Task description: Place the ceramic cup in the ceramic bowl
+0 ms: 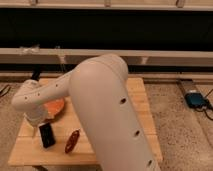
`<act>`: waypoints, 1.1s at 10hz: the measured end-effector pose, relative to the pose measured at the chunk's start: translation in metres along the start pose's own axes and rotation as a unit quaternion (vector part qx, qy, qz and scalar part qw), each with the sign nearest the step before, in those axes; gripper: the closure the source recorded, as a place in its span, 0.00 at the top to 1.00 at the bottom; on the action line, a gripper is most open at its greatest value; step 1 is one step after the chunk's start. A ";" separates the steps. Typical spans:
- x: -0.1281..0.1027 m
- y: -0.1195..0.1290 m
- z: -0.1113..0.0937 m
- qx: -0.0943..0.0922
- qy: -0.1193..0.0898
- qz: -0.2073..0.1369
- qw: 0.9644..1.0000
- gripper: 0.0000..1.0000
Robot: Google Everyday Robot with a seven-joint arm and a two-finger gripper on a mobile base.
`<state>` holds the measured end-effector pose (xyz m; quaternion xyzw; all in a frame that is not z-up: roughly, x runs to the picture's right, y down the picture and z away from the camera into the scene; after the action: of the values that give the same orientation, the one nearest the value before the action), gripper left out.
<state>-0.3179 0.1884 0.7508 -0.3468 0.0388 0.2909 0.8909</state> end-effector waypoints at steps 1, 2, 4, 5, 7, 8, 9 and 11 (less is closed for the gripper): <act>0.015 -0.012 -0.006 0.009 0.004 0.012 1.000 0.80; 0.029 -0.024 -0.012 0.018 0.009 0.024 0.999 0.80; 0.068 -0.056 -0.025 0.039 0.023 0.057 0.997 0.80; 0.083 -0.067 -0.031 0.045 0.027 0.069 0.996 0.80; 0.122 -0.103 -0.045 0.058 0.033 0.104 0.992 0.80; 0.139 -0.117 -0.053 0.065 0.034 0.115 0.991 0.80; 0.151 -0.130 -0.058 0.071 0.034 0.123 0.989 0.80; 0.175 -0.170 -0.078 0.091 0.034 0.140 0.985 0.80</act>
<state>-0.0700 0.1237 0.7460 -0.2653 0.1437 0.3960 0.8673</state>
